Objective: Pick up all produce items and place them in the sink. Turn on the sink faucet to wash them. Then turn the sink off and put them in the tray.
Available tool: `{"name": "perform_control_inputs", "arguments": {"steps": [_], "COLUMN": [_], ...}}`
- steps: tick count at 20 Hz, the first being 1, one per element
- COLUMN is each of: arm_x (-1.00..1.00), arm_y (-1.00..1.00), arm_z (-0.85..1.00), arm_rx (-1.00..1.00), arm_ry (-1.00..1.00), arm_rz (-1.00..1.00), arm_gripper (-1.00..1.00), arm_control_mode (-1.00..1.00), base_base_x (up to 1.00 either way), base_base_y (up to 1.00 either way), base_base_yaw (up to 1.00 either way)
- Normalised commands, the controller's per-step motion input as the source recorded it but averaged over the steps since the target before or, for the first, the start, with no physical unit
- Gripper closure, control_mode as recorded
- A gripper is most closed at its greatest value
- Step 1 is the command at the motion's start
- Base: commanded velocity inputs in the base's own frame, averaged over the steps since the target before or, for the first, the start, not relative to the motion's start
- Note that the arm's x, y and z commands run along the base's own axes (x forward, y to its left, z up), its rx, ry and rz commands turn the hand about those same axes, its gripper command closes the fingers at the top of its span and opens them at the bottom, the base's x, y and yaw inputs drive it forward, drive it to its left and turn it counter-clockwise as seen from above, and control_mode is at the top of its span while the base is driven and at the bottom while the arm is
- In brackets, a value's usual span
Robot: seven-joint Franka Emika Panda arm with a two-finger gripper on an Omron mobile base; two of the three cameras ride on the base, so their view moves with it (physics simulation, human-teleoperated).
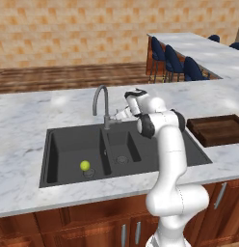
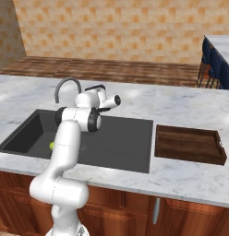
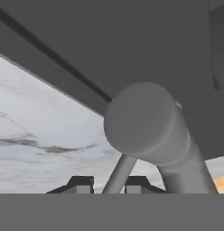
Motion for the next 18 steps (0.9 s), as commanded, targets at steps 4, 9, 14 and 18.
{"name": "perform_control_inputs", "arguments": {"steps": [4, 9, 14, 18], "arm_x": [-0.06, -0.40, -0.89, -1.00], "arm_y": [0.03, -0.08, 0.00, 0.00], "arm_z": [0.20, 0.88, 0.90, 0.68], "arm_rx": [-0.10, -0.01, -0.04, -0.09], "arm_ry": [0.00, 0.00, -0.03, -0.13], "arm_rz": [0.05, 0.00, 0.00, 0.03], "arm_gripper": [-1.00, -1.00, -1.00, -1.00], "arm_control_mode": [-1.00, -1.00, -1.00, -1.00], "base_base_x": [0.00, 0.00, 0.00, 0.00], "base_base_y": [0.00, 0.00, 0.00, 0.00], "base_base_yaw": [0.00, 0.00, 0.00, 0.00]}}
